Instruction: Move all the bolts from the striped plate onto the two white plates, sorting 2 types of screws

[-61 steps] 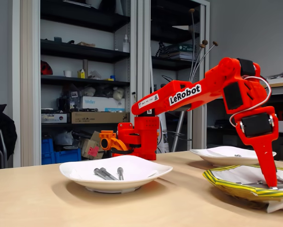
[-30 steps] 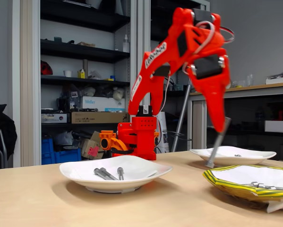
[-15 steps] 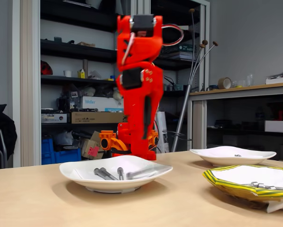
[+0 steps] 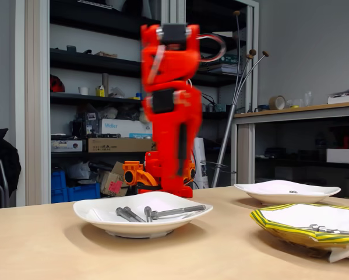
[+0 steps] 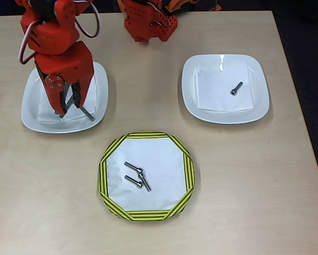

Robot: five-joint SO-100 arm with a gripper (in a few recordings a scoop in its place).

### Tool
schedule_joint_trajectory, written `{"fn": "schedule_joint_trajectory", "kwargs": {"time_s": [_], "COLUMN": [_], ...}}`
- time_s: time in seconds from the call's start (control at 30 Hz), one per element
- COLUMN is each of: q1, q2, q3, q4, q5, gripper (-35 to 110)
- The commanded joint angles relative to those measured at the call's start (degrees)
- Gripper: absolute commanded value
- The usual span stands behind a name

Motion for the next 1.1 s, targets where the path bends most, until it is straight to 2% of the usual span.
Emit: {"fn": "schedule_joint_trajectory", "kwargs": {"time_s": [0.0,0.17,0.33,0.67,1.07], "q1": [-7.82,-16.26,-20.04,-20.30,-20.21], "q2": [-1.23,-5.98,-9.23,-18.11,-31.38], "q3": [-6.77,-7.82,-7.47,-11.69,-28.30], "q4": [0.00,-7.12,-9.32,-11.60,-7.38], "q5": [2.81,10.90,14.06,15.64,14.85], "gripper": [11,11,13,13,9]}}
